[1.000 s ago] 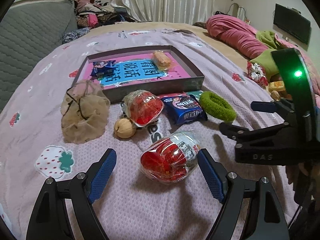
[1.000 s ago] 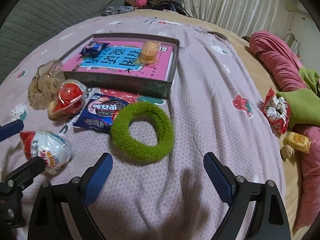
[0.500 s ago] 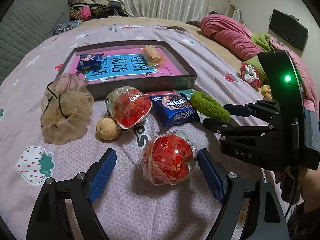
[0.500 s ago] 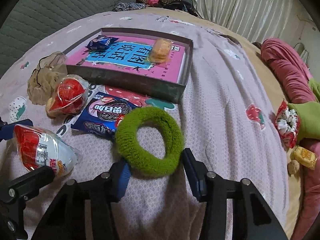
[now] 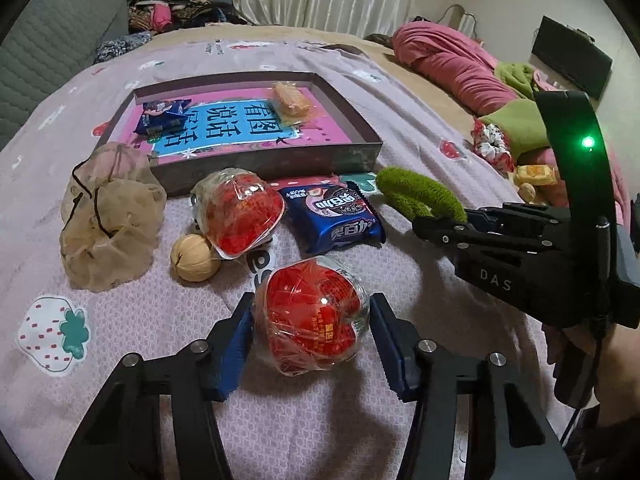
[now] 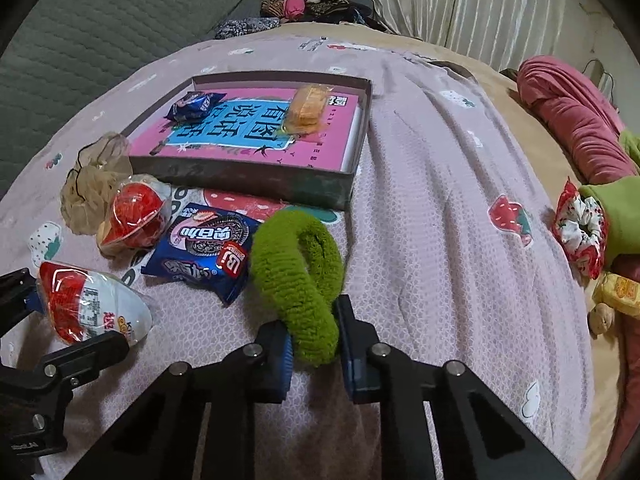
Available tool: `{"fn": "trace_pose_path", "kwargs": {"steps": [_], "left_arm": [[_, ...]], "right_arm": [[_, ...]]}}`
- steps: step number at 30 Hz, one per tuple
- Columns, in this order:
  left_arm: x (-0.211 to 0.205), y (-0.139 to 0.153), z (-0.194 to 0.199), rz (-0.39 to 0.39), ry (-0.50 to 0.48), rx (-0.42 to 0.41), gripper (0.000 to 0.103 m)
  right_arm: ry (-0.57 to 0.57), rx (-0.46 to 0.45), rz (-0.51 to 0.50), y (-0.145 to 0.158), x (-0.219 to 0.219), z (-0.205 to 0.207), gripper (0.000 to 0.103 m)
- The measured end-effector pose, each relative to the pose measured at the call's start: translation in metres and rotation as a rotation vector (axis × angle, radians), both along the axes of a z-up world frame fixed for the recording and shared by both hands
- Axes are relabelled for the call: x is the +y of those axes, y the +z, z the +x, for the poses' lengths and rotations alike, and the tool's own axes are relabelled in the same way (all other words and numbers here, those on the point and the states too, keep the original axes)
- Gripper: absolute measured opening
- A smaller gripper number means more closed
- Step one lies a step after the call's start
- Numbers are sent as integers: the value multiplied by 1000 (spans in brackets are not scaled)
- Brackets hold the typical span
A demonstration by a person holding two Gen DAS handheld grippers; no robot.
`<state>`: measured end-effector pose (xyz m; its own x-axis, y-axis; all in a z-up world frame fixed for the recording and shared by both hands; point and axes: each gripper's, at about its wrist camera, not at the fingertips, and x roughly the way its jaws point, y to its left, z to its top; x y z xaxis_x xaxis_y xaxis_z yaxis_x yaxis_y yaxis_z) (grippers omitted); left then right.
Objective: Organize objects
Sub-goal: 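Grasp the red candy jar with the left tool while the right tool grasps the green hair tie, then lift the candy jar and hair tie with both tools toward the tray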
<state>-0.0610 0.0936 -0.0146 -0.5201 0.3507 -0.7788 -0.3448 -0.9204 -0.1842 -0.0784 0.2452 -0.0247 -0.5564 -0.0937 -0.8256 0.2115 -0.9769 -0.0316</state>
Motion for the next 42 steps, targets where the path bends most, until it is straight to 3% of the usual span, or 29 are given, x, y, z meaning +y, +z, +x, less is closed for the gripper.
{"fn": "trace_pose_path", "kwargs": {"steps": [15, 42], "left_arm": [[-12, 21, 11, -12, 28, 50, 57], [-58, 83, 66, -32, 136, 167, 57]], "right_arm": [[40, 25, -78, 23, -8, 23, 18], [100, 133, -140, 83, -53, 104, 17]]}}
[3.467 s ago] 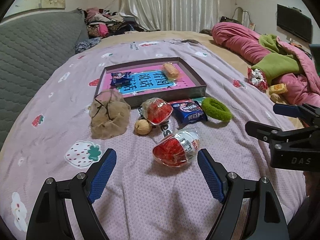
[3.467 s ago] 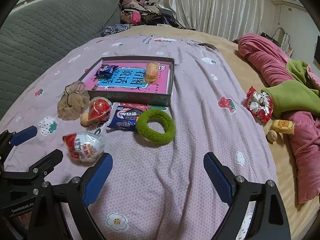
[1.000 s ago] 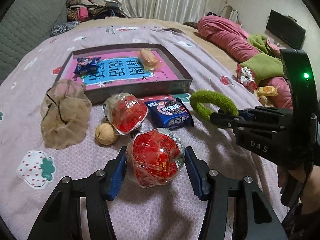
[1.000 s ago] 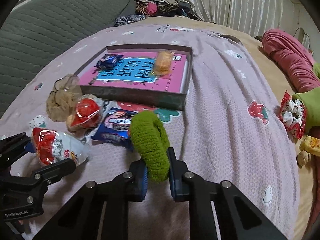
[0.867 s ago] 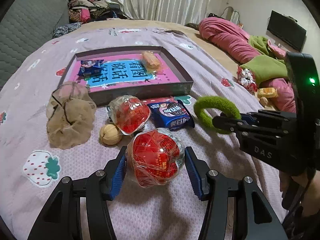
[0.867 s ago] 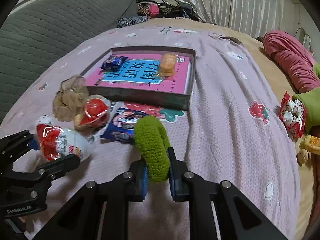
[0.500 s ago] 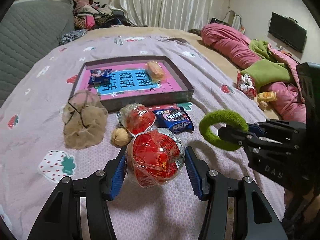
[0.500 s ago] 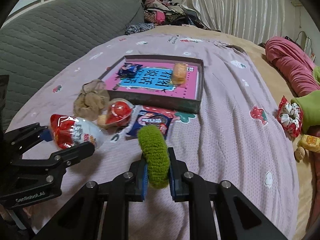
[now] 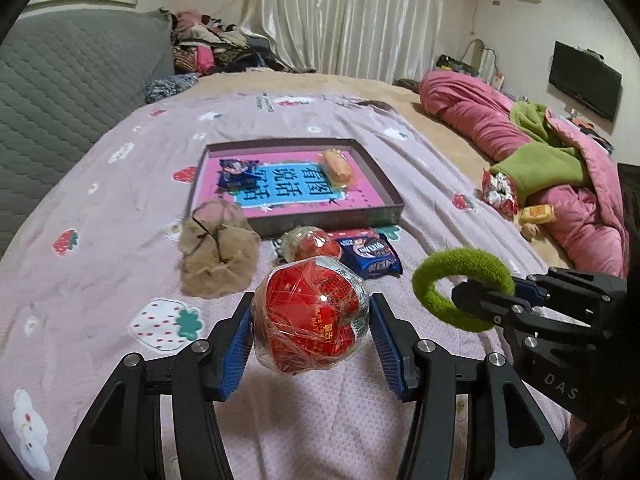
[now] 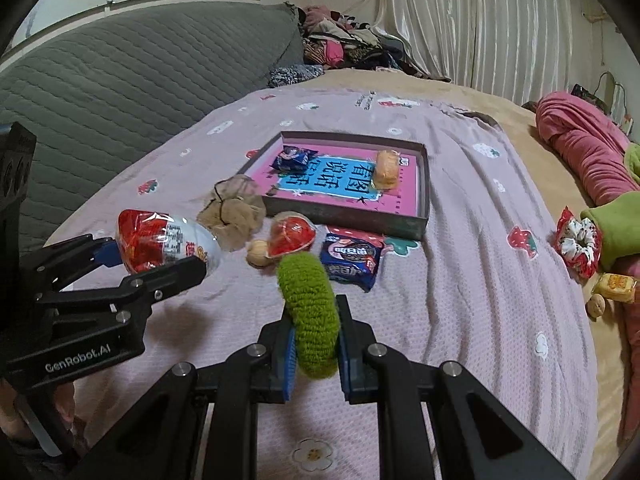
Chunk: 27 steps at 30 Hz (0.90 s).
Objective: Organize objects
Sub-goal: 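Lift the candy jar and hair tie with both tools toward the tray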
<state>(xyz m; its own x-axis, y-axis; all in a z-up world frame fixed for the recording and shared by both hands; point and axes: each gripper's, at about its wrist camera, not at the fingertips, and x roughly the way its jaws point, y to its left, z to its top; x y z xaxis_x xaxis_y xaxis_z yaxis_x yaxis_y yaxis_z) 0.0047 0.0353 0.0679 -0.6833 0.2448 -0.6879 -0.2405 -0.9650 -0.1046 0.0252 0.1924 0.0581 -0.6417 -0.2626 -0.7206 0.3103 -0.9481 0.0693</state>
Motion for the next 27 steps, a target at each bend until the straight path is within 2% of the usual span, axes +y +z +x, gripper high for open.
{"fn": "trace_pose_path", "kwargs": {"steps": [17, 27], "left_arm": [[-28, 23, 15, -24, 90, 31, 57], [-33, 41, 10, -24, 122, 57, 57]], "right_arm": [[-9, 64, 2, 29, -16, 26, 17], [-20, 101, -14, 48, -20, 25, 17]]}}
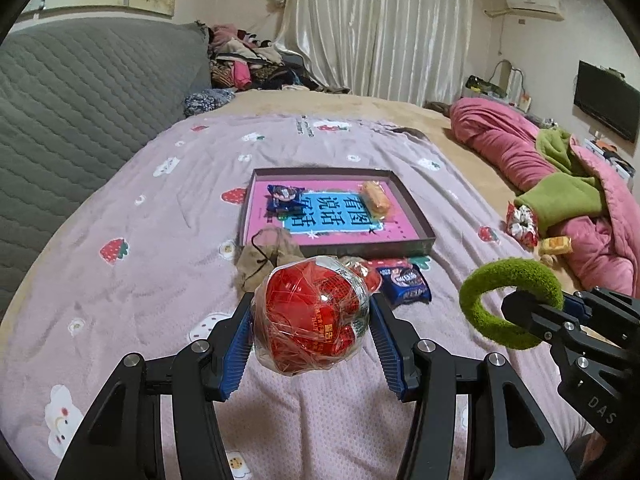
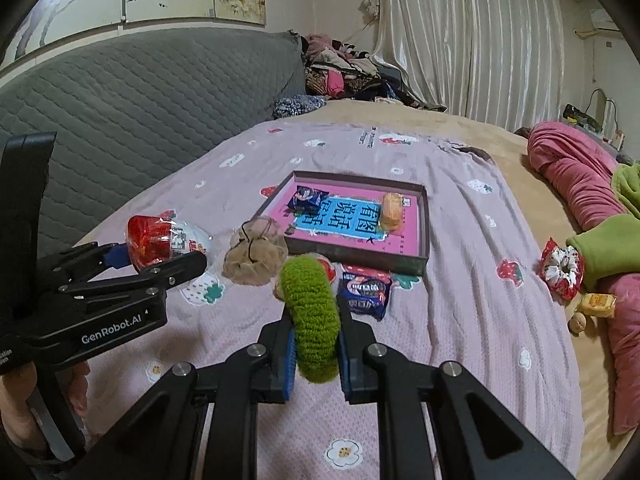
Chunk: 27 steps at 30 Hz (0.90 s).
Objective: Organize objects
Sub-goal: 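Lift the candy jar and hair tie with both tools toward the tray, then carry the red candy egg and green hair tie with both tools over the tray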
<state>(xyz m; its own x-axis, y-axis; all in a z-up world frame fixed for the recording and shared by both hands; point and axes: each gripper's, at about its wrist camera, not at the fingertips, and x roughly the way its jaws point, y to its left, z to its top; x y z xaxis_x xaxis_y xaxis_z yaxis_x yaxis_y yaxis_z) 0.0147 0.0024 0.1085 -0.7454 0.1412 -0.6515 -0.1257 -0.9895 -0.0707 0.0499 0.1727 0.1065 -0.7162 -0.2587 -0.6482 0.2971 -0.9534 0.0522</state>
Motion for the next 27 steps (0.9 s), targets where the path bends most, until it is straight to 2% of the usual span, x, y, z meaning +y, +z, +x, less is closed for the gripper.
{"fn": "trace_pose_path", "kwargs": {"steps": [16, 27], "left_arm": [[-3, 28, -24, -5, 19, 41, 57], [2, 43, -51, -12, 20, 64, 57]], "right_arm": [[4, 56, -12, 32, -10, -18, 17], [-7, 69, -15, 42, -9, -41, 17]]}}
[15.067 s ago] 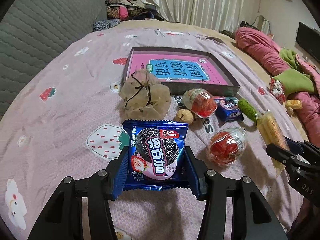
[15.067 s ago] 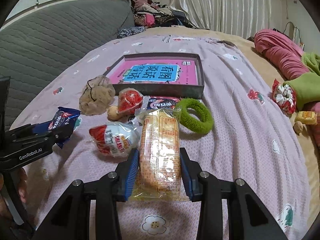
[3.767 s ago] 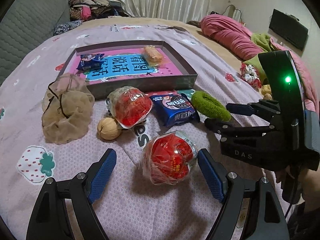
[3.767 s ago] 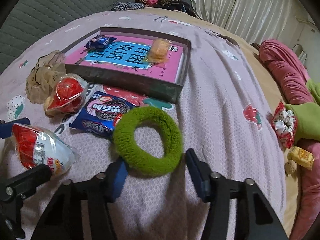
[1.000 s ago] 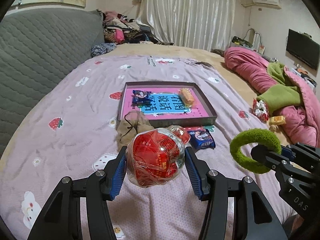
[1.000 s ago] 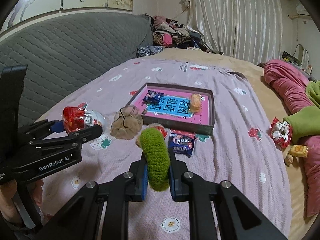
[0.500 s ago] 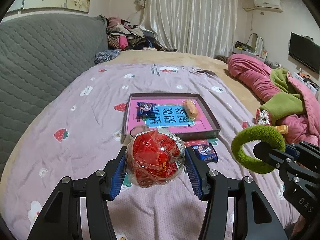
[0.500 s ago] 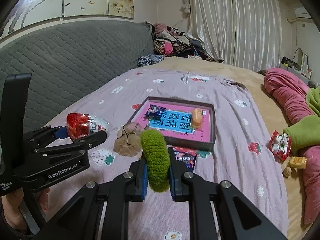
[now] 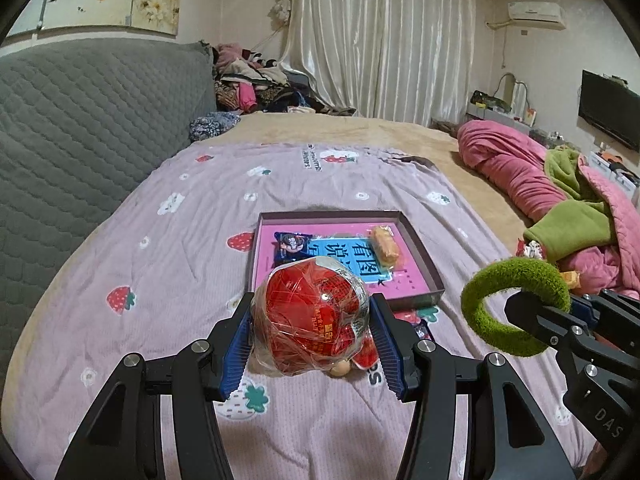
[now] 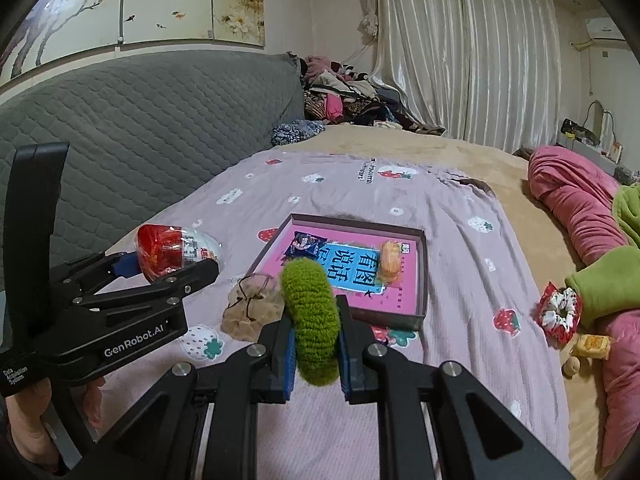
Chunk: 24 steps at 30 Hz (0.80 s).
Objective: Organize objects
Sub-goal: 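Carry the red candy egg and green hair tie with both tools over the tray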
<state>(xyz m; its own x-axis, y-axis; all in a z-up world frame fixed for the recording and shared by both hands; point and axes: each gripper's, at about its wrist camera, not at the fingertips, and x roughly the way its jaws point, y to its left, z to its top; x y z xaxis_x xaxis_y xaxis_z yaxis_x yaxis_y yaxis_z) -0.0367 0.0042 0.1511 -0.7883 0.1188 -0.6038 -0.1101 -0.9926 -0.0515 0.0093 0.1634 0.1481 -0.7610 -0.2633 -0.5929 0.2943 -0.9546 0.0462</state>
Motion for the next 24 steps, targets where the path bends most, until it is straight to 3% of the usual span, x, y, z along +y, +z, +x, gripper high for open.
{"fn": "trace_pose_path", "kwargs": {"steps": [24], "left_arm": [[13, -9, -104, -7, 15, -12, 57]], "right_arm": [[-26, -25, -13, -18, 17, -85, 17]]}}
